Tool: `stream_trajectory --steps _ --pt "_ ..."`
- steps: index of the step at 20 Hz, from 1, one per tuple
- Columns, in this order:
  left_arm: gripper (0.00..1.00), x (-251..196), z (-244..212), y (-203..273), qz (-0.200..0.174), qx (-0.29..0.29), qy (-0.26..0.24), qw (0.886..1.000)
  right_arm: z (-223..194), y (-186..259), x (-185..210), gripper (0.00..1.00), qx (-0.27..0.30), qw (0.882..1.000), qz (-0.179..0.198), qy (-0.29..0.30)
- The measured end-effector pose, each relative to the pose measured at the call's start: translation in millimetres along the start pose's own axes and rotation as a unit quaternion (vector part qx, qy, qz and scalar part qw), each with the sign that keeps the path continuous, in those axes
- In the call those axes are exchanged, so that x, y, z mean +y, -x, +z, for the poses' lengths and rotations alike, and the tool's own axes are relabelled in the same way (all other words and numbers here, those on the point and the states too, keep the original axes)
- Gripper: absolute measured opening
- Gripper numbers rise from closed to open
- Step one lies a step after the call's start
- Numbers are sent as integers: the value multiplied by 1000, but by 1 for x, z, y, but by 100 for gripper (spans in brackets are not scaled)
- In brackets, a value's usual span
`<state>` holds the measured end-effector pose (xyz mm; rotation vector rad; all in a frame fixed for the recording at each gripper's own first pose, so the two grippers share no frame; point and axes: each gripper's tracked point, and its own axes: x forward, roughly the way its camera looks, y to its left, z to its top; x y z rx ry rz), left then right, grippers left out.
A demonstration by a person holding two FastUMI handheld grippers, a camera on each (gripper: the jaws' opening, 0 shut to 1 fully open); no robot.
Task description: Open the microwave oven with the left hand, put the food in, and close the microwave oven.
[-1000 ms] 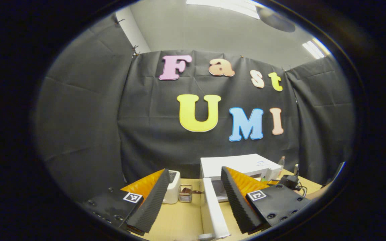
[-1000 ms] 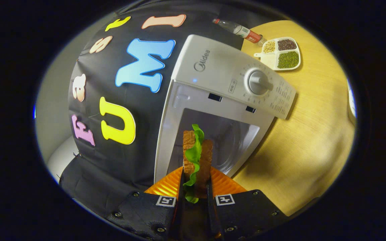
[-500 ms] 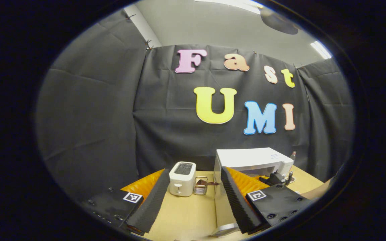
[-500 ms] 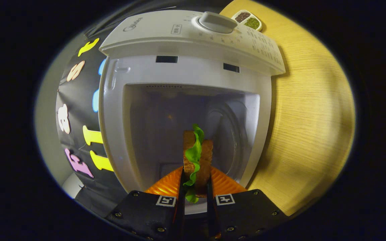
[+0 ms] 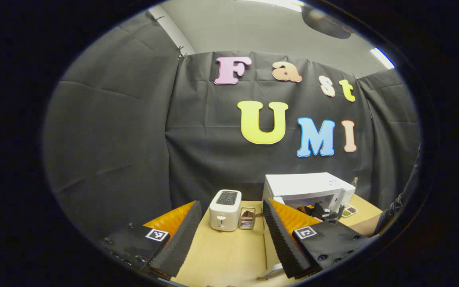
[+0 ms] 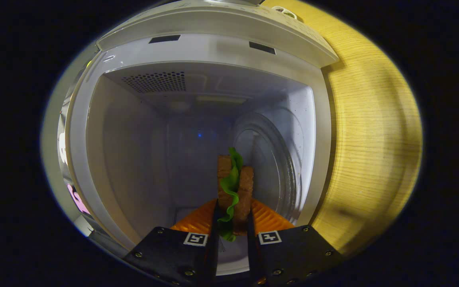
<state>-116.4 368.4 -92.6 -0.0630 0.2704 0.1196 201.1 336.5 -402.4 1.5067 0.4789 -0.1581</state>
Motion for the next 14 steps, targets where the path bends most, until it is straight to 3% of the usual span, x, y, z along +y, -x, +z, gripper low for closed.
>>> stream_trajectory --steps 1,6,9,10,14 --pt "96 -2 1 0 -1 -2 3 1000 1 4 -4 36 3 1000 -16 12" --pt "98 -15 4 -9 -16 -10 7 1000 0 23 -8 76 26 997 -56 45" --pt "100 -29 5 -14 -28 -14 10 999 0 40 -12 82 44 994 -71 75" --pt "100 -34 5 -17 -32 -15 11 999 5 49 -11 97 46 993 -69 86" --pt "100 -59 8 -22 -51 -21 13 998 14 92 -1 97 69 983 -52 159"
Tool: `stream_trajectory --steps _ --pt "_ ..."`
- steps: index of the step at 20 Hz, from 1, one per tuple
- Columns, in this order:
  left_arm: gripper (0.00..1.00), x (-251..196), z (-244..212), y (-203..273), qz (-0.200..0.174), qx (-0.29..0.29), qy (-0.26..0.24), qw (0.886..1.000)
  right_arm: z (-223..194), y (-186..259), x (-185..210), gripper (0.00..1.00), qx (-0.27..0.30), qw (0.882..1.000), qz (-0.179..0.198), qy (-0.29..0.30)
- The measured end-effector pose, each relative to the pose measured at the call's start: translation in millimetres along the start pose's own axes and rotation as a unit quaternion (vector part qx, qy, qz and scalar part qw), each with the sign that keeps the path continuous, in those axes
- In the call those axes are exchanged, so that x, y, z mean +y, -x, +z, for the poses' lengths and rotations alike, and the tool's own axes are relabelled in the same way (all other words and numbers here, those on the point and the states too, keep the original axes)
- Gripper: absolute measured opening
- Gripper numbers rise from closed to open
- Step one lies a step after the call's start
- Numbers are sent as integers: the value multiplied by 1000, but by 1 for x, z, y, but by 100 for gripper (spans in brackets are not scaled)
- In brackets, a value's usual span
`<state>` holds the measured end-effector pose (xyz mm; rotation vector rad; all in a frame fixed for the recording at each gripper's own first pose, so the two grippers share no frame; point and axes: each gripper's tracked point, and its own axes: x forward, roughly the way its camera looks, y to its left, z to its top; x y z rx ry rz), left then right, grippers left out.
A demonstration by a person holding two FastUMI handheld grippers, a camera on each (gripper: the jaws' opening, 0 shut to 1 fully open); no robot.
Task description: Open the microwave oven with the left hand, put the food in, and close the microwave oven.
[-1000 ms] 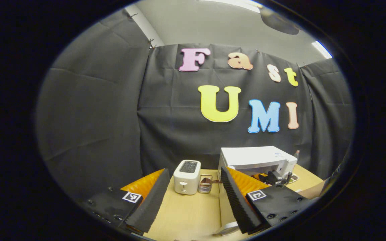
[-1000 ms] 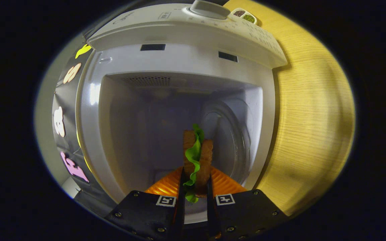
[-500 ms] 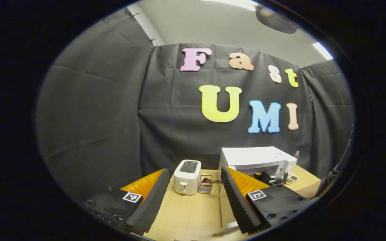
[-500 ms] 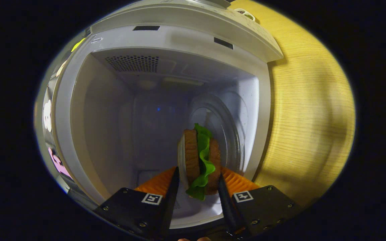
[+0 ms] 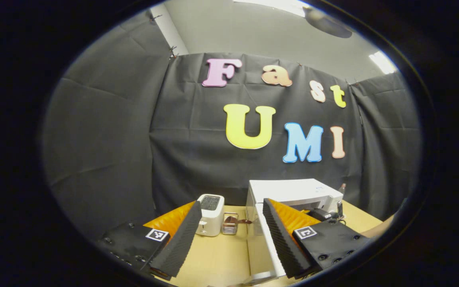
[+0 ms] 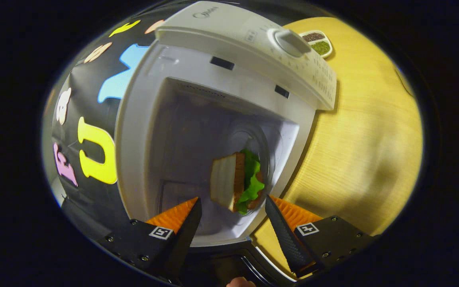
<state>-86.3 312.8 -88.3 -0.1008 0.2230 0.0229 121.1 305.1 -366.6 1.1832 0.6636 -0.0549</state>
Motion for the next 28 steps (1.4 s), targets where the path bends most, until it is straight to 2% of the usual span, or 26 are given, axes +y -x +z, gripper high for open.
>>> stream_trajectory --steps 3,6,7,8,9,12,16,22,24,25,28 --pt "99 -19 -1 -7 -13 -2 5 1000 9 43 10 96 4 996 15 90" --pt "96 -38 -1 -13 -24 -2 2 1000 26 87 24 97 -9 981 27 194" --pt "100 -46 0 -15 -27 0 -1 1000 37 103 27 97 -19 971 26 239" --pt "100 -53 0 -18 -29 1 -3 1000 48 119 32 96 -34 959 29 279" --pt "96 -59 0 -19 -33 0 -4 999 60 134 36 96 -47 949 33 311" --pt "99 -76 -1 -22 -33 -1 -5 999 90 177 42 97 -74 918 42 386" --pt "99 -103 0 -15 -31 -12 7 999 128 230 52 96 -117 875 51 466" --pt "100 -128 -10 0 13 -21 7 1000 170 278 58 96 -150 824 72 541" --pt "99 -135 -13 10 29 -34 10 999 177 288 61 96 -152 817 85 550" --pt "96 -133 -16 15 42 -39 9 998 180 294 63 96 -152 818 92 548" --pt "99 -125 -24 32 79 -36 -15 996 182 306 70 96 -146 825 115 533"
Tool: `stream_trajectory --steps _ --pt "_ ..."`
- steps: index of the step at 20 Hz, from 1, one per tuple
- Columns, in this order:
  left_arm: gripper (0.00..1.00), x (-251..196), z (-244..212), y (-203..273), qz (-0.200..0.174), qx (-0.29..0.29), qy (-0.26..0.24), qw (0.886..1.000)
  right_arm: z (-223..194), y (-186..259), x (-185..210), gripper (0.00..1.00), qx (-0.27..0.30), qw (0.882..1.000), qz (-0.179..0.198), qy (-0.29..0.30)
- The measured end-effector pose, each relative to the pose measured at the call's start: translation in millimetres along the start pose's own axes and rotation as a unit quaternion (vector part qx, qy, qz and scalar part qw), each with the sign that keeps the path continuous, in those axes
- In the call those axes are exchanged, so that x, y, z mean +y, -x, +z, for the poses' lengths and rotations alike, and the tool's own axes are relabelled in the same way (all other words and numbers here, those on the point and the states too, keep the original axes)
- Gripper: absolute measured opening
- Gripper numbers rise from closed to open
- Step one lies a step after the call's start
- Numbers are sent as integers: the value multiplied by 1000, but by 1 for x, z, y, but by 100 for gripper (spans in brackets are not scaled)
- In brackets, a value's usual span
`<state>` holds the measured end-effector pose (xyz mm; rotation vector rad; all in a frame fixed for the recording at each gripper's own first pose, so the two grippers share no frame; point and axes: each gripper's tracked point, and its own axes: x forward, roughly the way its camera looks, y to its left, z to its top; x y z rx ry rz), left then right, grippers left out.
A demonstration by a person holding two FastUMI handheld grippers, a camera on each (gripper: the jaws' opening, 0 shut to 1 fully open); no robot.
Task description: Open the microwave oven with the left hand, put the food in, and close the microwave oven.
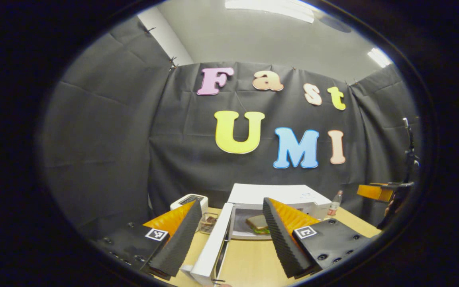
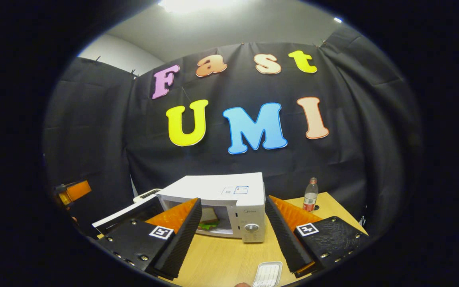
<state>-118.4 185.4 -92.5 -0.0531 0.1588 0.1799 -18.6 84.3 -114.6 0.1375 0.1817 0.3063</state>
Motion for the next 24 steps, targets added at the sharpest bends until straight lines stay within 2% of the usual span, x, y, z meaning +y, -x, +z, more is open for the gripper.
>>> stream_trajectory --steps 4,7,9,11,12,16,21,22,24 --pt "100 19 -30 17 -6 46 -16 999 9 4 -5 96 -11 1000 -16 0" --pt "99 53 -44 26 1 69 -3 998 10 6 6 96 -12 1000 -22 5" --pt "62 82 -56 28 19 81 4 997 10 6 13 96 -12 1000 -25 6" --pt "26 120 -80 37 68 100 -5 993 10 7 18 96 -12 999 -30 0" --pt "7 133 -93 36 76 115 -10 990 9 6 22 96 -12 999 -33 -2" --pt "7 119 -132 42 6 151 -4 989 9 10 27 96 -14 998 -54 7" --pt "7 87 -150 40 -76 165 -20 983 17 19 26 96 -25 996 -86 13" --pt "9 84 -153 41 -88 168 -22 982 12 22 27 96 -23 996 -90 14" --pt "7 72 -151 45 -113 167 -23 979 7 28 30 96 -17 995 -100 18"
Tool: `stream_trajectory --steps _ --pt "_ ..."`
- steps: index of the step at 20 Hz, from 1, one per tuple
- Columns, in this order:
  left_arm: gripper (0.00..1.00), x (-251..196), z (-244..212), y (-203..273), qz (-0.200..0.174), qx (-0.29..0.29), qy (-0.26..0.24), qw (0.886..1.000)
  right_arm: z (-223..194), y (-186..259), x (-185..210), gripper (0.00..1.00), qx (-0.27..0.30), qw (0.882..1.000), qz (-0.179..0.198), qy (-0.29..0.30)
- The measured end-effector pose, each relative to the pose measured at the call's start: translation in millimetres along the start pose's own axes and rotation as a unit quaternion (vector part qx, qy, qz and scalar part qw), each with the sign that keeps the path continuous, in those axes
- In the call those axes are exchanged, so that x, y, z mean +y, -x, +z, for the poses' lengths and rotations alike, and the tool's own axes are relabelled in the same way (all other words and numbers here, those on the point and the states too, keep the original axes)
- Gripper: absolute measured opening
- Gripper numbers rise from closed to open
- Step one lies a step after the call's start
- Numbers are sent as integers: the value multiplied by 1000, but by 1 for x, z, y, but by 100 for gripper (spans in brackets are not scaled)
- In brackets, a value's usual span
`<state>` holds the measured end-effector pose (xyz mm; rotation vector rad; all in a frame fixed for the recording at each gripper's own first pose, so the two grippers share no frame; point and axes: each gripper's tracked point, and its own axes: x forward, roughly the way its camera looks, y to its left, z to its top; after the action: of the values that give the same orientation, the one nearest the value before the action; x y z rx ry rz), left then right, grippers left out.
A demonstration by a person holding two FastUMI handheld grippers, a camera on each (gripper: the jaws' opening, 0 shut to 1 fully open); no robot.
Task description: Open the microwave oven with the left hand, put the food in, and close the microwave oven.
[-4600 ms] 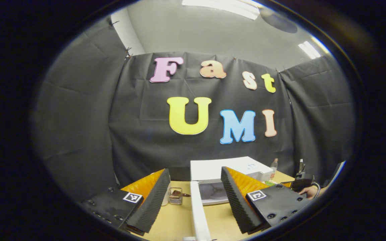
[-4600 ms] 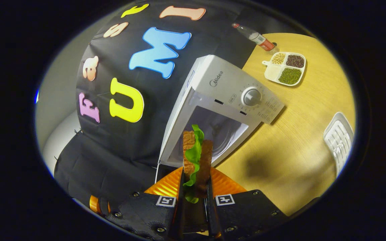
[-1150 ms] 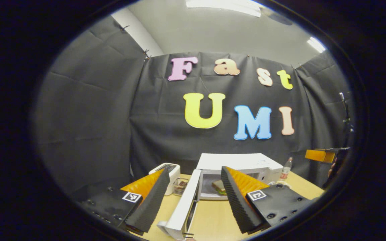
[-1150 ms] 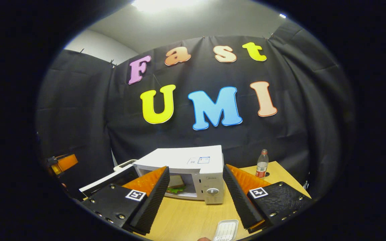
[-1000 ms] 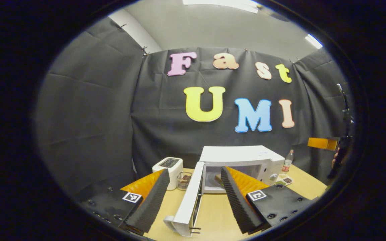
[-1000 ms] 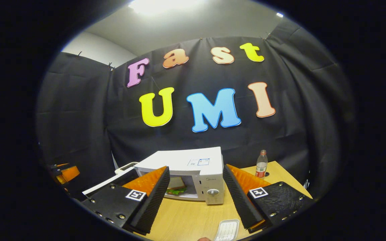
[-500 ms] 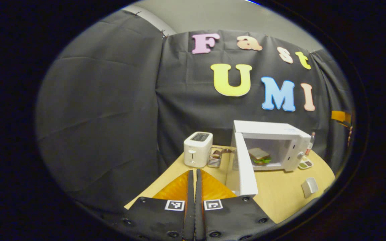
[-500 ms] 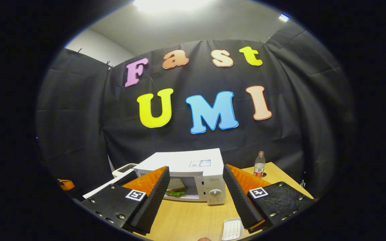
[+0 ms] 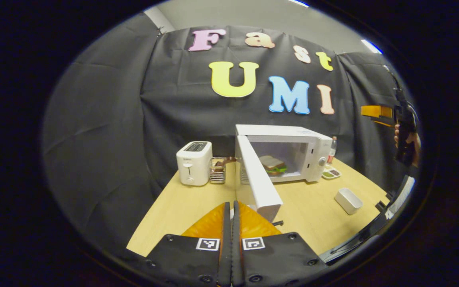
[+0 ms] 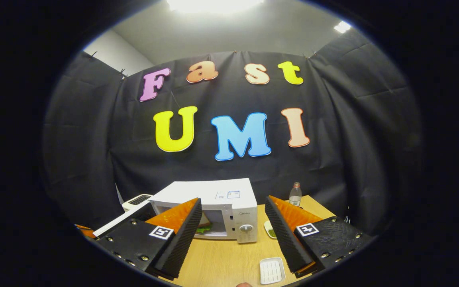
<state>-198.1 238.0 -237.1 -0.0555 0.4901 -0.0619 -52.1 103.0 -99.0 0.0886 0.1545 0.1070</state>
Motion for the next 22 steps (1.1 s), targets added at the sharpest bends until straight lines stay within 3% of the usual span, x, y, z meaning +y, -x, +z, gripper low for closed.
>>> stream_trajectory --steps 4,12,22 --pt "10 -28 -2 -1 -47 3 -11 999 0 15 5 96 -9 1000 -15 6" --pt "10 -126 7 -26 -134 1 -15 991 28 14 -13 96 -38 998 -30 34" --pt "7 -236 30 -111 -135 1 19 991 53 -34 -61 96 -47 998 9 26"
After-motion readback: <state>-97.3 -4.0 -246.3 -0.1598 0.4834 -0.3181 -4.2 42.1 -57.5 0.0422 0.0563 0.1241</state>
